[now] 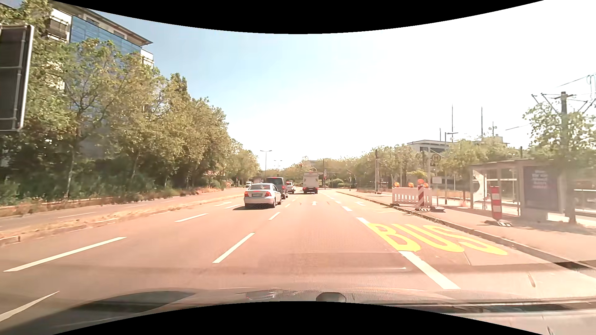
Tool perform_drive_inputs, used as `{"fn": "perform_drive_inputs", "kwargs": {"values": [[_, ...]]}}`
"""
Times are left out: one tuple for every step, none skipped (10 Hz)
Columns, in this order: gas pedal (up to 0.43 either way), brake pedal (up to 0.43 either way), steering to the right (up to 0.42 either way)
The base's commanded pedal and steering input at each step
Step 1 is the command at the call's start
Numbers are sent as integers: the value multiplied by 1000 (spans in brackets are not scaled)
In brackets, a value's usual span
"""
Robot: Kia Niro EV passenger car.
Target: Follow the waypoints while adhering to traffic rules and regulations
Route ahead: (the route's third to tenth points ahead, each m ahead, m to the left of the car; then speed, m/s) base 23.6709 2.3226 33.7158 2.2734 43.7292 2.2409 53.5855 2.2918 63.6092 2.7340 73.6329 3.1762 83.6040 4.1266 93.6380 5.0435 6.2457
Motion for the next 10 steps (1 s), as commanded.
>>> {"fn": "perform_drive_inputs", "kwargs": {"values": [[0, 232, -42], [0, 207, -50], [0, 177, -60], [0, 159, -68], [0, 146, -75], [0, 134, -80], [0, 134, -88], [0, 134, -95], [0, 134, -100], [0, 134, -102]]}}
